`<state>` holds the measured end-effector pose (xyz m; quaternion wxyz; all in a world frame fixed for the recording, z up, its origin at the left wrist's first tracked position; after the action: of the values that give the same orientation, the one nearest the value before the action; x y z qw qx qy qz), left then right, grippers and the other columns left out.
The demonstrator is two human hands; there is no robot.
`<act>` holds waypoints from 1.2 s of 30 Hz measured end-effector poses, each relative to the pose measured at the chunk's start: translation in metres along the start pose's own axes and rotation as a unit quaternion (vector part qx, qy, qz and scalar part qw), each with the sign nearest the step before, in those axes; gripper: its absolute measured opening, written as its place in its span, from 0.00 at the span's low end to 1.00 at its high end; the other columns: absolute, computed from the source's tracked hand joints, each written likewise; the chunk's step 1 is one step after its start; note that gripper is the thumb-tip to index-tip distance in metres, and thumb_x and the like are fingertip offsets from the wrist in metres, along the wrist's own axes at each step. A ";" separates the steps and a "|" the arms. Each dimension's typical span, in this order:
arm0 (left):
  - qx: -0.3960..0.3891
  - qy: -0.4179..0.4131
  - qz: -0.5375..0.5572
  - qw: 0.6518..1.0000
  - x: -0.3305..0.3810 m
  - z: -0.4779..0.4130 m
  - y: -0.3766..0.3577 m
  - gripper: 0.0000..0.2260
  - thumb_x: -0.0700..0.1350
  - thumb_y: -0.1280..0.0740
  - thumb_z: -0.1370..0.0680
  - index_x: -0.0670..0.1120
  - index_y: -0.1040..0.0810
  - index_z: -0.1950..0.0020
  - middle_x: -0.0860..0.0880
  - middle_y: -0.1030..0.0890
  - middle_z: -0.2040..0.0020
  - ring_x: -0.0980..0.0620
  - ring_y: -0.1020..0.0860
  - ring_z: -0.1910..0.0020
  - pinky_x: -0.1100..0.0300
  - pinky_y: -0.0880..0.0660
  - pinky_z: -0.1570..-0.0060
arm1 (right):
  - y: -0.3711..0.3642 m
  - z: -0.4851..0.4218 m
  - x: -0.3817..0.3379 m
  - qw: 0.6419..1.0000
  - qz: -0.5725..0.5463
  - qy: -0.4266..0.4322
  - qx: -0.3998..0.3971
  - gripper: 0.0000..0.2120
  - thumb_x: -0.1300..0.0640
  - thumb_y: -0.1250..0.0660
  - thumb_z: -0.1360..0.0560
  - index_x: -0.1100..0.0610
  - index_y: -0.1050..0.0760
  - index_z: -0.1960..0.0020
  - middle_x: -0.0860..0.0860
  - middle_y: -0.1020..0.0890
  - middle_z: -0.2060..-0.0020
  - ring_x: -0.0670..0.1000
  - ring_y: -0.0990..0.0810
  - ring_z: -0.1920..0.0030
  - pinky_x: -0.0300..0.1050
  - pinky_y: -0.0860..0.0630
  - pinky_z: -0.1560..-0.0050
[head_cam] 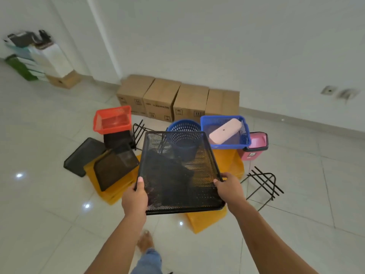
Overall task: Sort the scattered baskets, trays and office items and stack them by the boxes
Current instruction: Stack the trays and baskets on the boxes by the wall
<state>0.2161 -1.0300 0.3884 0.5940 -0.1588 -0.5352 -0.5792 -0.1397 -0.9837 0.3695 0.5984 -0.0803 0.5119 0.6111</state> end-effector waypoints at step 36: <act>-0.099 0.044 -0.214 0.971 0.091 -0.413 -0.168 0.22 0.62 0.44 0.17 0.46 0.22 0.51 0.46 0.22 0.52 0.46 0.26 0.54 0.51 0.31 0.51 | -0.224 -0.241 -0.088 0.960 -0.068 -0.271 0.014 0.10 0.64 0.35 0.21 0.54 0.28 0.42 0.57 0.19 0.48 0.60 0.16 0.55 0.56 0.15 0.62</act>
<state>0.2365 -1.4580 0.2352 0.4605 -0.0731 -0.4701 -0.7494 -0.0578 -1.2687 0.2012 0.7559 0.0627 0.3322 0.5606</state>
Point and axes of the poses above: each hand's wrist, its own z-axis away from the middle knuckle, its own y-axis out of the back of the hand, x = y × z, the point moved 10 cm from there along -z, towards the middle knuckle
